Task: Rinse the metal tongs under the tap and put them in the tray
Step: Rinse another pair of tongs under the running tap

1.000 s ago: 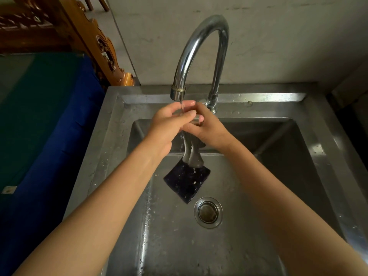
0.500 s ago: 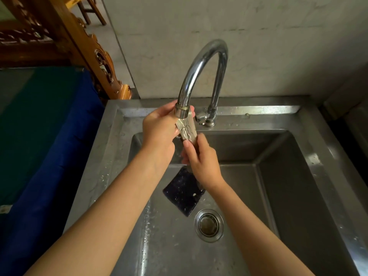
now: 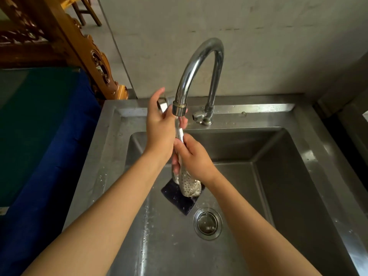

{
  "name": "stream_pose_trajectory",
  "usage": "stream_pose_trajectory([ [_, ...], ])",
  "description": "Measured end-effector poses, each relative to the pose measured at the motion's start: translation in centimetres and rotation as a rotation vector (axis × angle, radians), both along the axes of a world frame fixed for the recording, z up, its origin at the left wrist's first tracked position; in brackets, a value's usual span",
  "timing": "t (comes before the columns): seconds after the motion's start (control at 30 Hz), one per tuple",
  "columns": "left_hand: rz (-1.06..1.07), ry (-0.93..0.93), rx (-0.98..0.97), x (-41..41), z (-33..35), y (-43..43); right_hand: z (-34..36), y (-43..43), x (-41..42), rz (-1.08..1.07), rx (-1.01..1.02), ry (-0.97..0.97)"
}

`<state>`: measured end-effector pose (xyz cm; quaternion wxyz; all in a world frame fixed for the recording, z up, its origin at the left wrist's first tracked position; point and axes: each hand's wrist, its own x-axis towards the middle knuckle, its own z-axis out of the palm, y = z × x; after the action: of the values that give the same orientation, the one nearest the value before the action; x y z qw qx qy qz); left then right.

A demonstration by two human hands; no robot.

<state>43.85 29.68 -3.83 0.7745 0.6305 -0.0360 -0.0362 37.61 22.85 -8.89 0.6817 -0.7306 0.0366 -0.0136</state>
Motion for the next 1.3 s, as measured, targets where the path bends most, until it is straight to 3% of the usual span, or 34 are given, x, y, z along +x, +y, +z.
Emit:
stream_pose_trajectory([
  [0.17, -0.067, 0.008, -0.09, 2.4, 1.6, -0.5, -1.3, -1.4, -1.2, 0.025, 0.145, 0.079],
  [0.33, -0.043, 0.04, -0.01, 0.3, -0.5, -0.1, -1.4, -1.1, -0.5, -0.239, -0.226, 0.044],
  [0.43, -0.109, 0.066, 0.111, -3.2, -3.8, 0.5, -0.4, -0.7, 0.7, -0.31, -0.23, -0.01],
  [0.5, -0.146, 0.146, 0.018, -4.8, -5.2, 0.9, 0.2, -0.6, 1.2, -0.315, -0.202, -0.023],
  [0.6, -0.194, 0.284, -0.288, -5.5, -5.3, 0.7, 0.4, 0.0, 1.1, -0.268, -0.203, -0.084],
  [0.73, -0.185, 0.376, -0.423, -5.8, -3.8, 0.5, 0.8, 0.7, 0.8, -0.221, -0.24, -0.157],
  [0.93, -0.29, 0.482, -0.666, -5.1, -0.5, -0.8, 1.7, 1.0, 0.5, -0.138, -0.673, -0.184],
  [1.03, -0.1, 0.477, -0.704, -5.0, -0.9, -1.3, 1.8, 0.3, 0.6, 0.035, -0.658, -0.13],
  [1.17, -0.222, 0.553, -0.723, -5.0, -2.1, -0.5, 1.7, -0.5, 0.8, 0.061, -0.597, -0.044],
  [1.3, -0.137, 0.496, -0.579, -4.4, -2.9, -0.2, 1.3, 0.7, -0.3, 0.169, -0.647, -0.095],
])
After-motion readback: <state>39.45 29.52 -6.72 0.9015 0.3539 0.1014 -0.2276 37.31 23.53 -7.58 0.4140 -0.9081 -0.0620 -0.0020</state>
